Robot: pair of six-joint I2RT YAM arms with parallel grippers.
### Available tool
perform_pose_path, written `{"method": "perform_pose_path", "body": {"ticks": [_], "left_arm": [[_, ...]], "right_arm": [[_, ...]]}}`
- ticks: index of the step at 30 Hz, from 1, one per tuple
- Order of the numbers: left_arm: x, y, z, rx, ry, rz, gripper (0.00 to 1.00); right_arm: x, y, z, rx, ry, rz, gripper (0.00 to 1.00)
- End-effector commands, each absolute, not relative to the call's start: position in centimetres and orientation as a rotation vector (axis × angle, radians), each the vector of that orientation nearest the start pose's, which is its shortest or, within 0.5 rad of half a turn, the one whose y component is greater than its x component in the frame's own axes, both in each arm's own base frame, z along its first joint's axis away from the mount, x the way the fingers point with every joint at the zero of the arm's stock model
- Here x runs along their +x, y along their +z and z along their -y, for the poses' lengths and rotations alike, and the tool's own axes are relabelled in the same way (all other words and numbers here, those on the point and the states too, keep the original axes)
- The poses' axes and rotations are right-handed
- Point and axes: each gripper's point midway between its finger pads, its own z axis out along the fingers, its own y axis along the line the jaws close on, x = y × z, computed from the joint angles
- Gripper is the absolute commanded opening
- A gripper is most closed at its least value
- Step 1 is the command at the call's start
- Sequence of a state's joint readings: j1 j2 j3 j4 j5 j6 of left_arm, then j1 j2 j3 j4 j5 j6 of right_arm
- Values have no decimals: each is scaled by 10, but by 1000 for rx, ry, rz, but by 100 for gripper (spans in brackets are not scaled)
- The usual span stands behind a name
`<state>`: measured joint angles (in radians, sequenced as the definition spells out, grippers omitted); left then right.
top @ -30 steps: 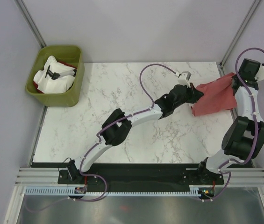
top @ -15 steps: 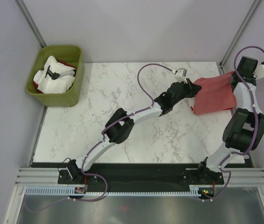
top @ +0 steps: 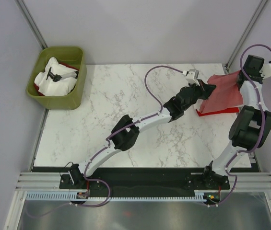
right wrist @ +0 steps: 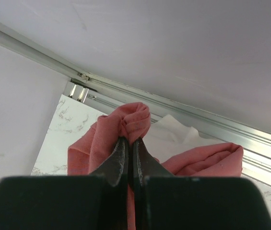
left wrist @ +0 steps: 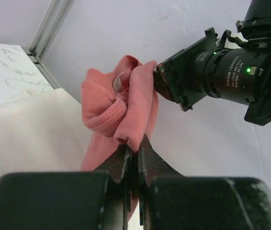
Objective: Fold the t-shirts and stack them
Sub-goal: Neatly place the folded tshirt to the corner, then reset both grippers
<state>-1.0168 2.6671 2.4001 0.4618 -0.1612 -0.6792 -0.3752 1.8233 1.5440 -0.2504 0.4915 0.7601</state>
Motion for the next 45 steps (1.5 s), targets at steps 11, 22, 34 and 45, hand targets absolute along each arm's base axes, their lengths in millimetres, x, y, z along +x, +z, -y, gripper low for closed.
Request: {"method": "perform_pose_path", "body": {"ticks": [11,22,34,45], "left_arm": [[453,269,615,-126,-1253,-1322,2],[474,267,596,-221,-1232,-1256,2],[510,236,569,-286,-1155,-1211,2],[554,237,527,-367,-1138,-1186,94]], "right_arm": [[493,233,266,1334,-252,-1409,0],[508,213,267,1338,-227,-1413,0],[549,186,264,1299,-107,-1358,0],[590,160,250,1216,-51,-1421,64]]}}
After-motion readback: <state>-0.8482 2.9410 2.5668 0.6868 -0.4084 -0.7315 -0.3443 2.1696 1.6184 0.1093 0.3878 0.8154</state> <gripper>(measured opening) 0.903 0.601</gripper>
